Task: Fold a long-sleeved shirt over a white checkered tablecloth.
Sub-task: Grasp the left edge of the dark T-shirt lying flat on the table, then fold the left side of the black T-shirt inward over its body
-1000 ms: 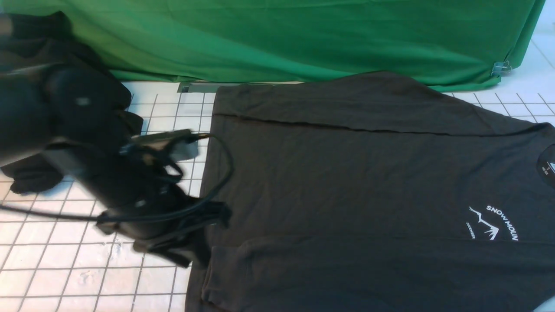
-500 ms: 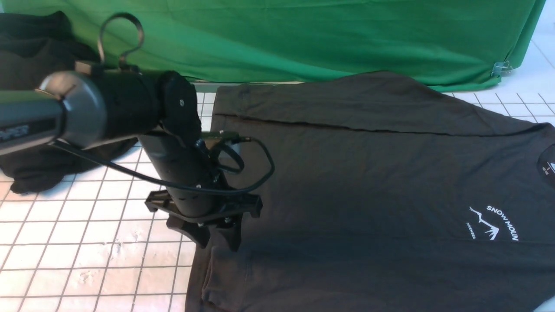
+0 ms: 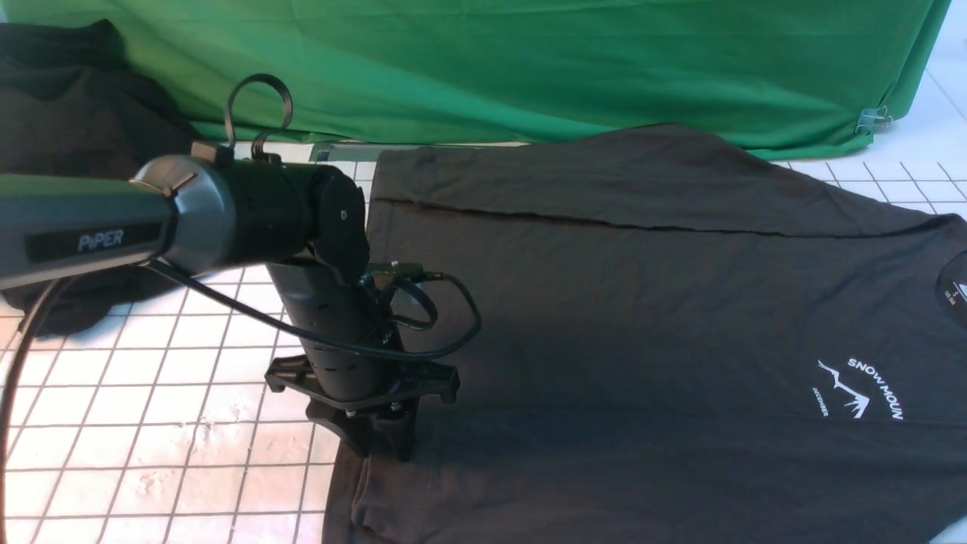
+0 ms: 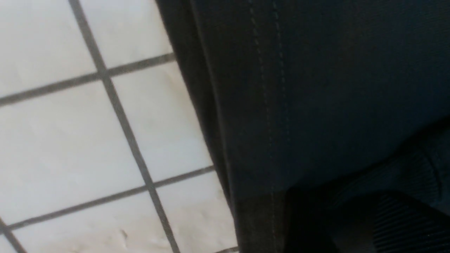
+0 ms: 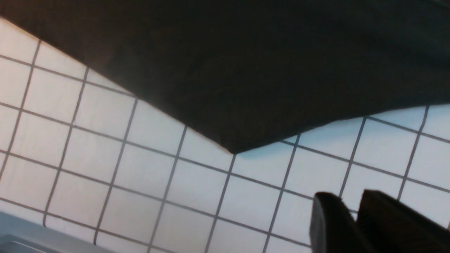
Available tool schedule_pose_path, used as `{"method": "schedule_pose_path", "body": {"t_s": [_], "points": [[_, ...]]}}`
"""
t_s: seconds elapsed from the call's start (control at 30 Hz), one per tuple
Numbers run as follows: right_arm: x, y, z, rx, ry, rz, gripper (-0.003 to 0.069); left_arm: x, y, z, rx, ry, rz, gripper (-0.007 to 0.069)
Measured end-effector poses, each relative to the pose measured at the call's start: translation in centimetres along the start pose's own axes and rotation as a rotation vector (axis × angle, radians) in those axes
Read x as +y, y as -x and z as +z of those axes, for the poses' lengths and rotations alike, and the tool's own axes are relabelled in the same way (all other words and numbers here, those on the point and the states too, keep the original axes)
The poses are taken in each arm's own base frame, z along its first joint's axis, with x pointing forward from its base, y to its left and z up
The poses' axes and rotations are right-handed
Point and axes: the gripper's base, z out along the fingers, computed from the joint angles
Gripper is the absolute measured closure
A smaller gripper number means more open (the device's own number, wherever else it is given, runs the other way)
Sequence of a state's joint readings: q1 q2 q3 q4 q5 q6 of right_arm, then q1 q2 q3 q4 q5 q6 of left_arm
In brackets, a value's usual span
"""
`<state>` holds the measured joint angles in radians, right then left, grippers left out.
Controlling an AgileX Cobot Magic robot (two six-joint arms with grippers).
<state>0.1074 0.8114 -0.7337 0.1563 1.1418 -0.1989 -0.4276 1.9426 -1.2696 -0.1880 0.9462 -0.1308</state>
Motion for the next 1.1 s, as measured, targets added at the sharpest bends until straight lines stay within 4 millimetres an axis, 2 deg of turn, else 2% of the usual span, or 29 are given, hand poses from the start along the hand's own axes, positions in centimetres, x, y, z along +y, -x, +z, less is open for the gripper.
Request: {"method": "schedule_pose_path", "body": {"t_s": [0.17,0.23,0.27,0.3,0.4,0.5,0.53,0.57,0.63,0.67,0.8,0.9,0.93,0.97,1.1], "points": [[0.0,0.0,0.0,0.0,0.0,0.0,0.0534,0.0,0.0,0.0,0.0,0.001,0.001,0.0398],[0.0,0.0,0.0,0.0,0.0,0.0,0.0527,0.0,0.0,0.1,0.002,0.0,-0.001,0.0487],[0.0,0.0,0.0,0.0,0.0,0.0,0.0526,0.0,0.0,0.1,0.002,-0.001,-0.001,0.0504],[0.0,0.0,0.0,0.0,0.0,0.0,0.0524,-0.1,0.0,0.1,0.007,-0.007,-0.006,0.0561],[0.0,0.0,0.0,0.0,0.0,0.0,0.0521,-0.3,-0.3,-0.4,0.031,-0.028,0.002,0.0606],[0.0,0.0,0.0,0.0,0.0,0.0,0.0517,-0.9,-0.5,-2.9,-0.006,-0.07,0.024,0.0608],[0.0,0.0,0.0,0.0,0.0,0.0,0.0517,-1.0,-0.5,-2.9,-0.008,-0.07,0.024,0.0608],[0.0,0.0,0.0,-0.001,0.003,0.002,0.0514,-1.5,-0.4,-5.8,-0.084,-0.096,0.038,0.0608],[0.1,0.0,0.0,-0.001,0.006,0.004,0.0512,-1.7,-0.3,-6.9,-0.111,-0.104,0.042,0.0608],[0.1,0.0,0.0,-0.001,0.008,0.005,0.051,-2.1,-0.1,-8.9,-0.161,-0.113,0.053,0.0608],[0.1,0.0,0.0,0.0,0.011,0.006,0.0503,-2.3,1.4,-12.8,-0.261,-0.131,0.056,0.0608],[0.1,0.0,0.0,0.0,0.013,0.006,0.0501,-1.4,3.3,-14.6,-0.333,-0.143,0.006,0.0608],[0.1,0.0,0.0,0.0,0.013,0.005,0.0501,-1.3,3.4,-14.8,-0.341,-0.144,0.003,0.0608],[0.1,0.0,0.0,0.0,0.014,0.006,0.0499,-0.3,4.7,-15.5,-0.381,-0.145,-0.029,0.0608],[0.1,0.0,0.0,0.0,0.014,0.007,0.0494,1.6,7.5,-15.3,-0.423,-0.148,-0.091,0.0608]]}}
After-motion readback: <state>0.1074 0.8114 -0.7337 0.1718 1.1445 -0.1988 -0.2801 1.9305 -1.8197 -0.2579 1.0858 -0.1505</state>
